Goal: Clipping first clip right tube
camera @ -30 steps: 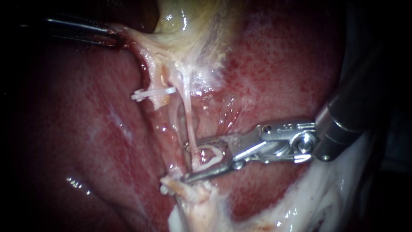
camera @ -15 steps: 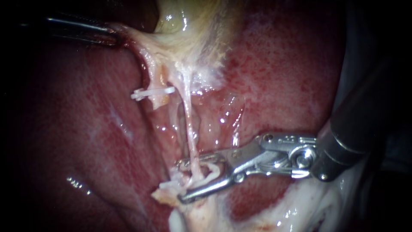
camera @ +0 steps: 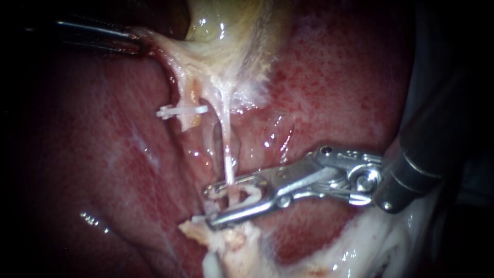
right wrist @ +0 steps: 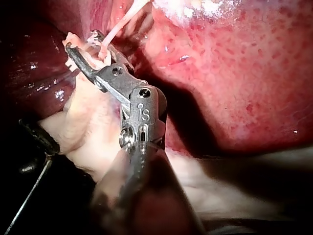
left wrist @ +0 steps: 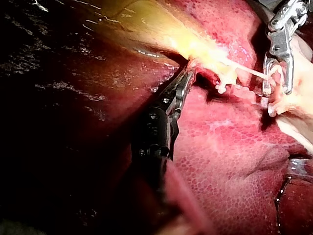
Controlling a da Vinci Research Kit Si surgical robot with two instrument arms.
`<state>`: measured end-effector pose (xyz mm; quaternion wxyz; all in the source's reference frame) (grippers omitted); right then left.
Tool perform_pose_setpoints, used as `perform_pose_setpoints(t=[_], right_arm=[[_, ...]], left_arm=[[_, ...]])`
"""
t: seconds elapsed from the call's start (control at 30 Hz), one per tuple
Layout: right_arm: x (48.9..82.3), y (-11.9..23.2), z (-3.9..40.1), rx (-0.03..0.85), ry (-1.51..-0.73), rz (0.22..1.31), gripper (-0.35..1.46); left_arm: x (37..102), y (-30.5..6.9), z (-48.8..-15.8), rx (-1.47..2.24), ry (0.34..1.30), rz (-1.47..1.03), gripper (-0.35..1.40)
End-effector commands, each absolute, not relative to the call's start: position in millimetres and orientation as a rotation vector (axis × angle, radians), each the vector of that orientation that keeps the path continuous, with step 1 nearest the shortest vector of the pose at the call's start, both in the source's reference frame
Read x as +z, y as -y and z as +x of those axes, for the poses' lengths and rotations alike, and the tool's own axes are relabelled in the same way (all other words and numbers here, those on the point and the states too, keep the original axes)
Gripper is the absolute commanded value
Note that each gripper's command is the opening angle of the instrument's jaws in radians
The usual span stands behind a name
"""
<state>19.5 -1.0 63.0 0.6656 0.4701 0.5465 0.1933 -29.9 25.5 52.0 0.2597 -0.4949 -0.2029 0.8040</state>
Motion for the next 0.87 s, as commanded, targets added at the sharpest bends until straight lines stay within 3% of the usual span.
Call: perform_pose_setpoints(t=[0.03,0.3,0.47,0.87], right_arm=[[63.0,1.1,19.5,0.445,-1.225,1.074,-0.07],[63.1,1.2,19.4,0.469,-1.208,1.098,-0.35],[63.1,1.2,19.2,0.518,-1.180,1.101,-0.35],[63.5,1.1,19.2,0.519,-1.177,1.099,-0.35]], left_arm=[[52.0,-25.5,-29.9,2.178,0.548,-1.339,-0.35],[52.0,-25.5,-29.9,2.178,0.547,-1.338,-0.35],[52.1,-25.6,-29.8,2.178,0.543,-1.336,-0.35],[52.2,-25.6,-29.8,2.177,0.541,-1.334,-0.35]])
